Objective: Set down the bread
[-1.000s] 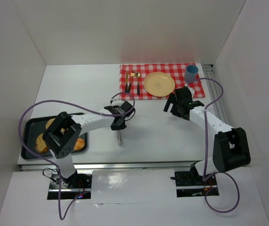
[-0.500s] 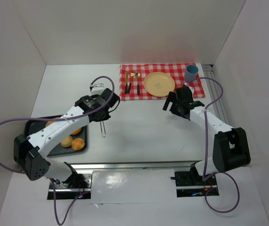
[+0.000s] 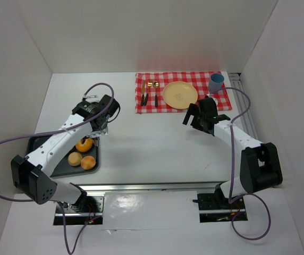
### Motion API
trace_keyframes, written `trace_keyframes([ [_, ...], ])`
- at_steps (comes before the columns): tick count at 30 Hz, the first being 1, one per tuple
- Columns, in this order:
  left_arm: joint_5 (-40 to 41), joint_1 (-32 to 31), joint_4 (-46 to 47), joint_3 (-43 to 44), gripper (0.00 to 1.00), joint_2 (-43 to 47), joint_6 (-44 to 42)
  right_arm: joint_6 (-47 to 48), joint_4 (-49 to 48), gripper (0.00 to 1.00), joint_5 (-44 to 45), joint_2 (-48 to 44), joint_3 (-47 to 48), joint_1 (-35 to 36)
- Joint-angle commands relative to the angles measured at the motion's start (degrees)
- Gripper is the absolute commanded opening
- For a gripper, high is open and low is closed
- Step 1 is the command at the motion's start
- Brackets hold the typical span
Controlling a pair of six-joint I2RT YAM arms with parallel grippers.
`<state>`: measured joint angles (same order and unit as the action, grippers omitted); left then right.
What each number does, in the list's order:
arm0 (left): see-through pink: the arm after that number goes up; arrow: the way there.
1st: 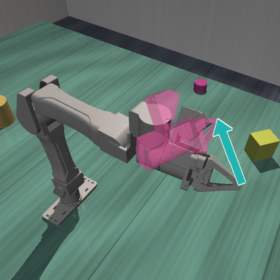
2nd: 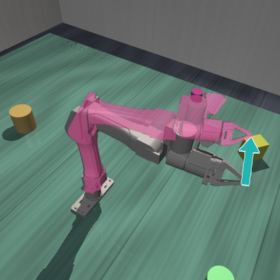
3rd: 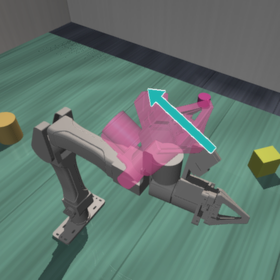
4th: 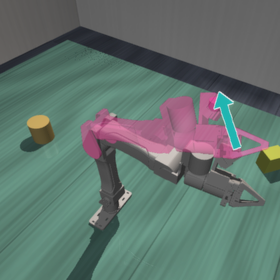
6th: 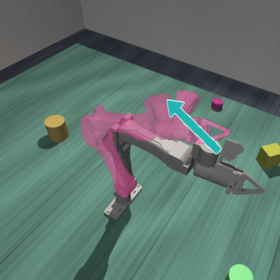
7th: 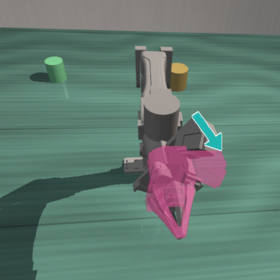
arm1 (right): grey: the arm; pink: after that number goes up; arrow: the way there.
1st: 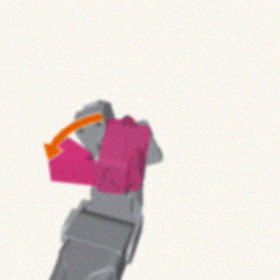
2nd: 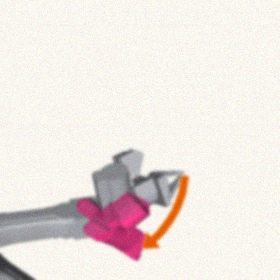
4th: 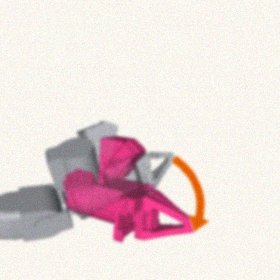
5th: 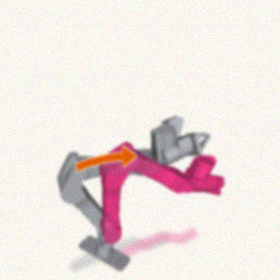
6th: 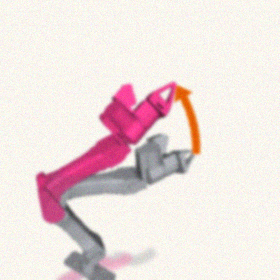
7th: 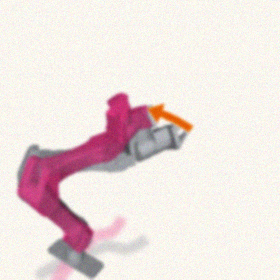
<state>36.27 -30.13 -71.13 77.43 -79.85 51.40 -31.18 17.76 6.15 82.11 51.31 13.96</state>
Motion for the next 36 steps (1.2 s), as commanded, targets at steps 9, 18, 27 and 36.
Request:
trace_keyframes([
  [9, -1.11, 3.32, 2.92, -5.87, 0.60, 1.28, -1.21, 0.94, -2.55, 1.00, -0.44, 0.42, 0.11, -0.42],
  [18, -3.31, 3.85, 3.98, -10.10, 0.58, 3.57, 1.60, 0.94, -2.03, 1.00, -0.44, 0.95, 0.63, -0.42],
  [27, -4.46, 3.85, 4.51, -12.04, 0.58, 4.19, 2.13, 0.94, -2.03, 1.00, -0.97, 0.95, 0.63, -0.42],
  [36, -4.46, 3.33, 5.04, -12.65, 0.44, 2.60, 2.66, 0.94, -2.03, 1.00, -0.97, 0.42, 0.63, -0.42],
])
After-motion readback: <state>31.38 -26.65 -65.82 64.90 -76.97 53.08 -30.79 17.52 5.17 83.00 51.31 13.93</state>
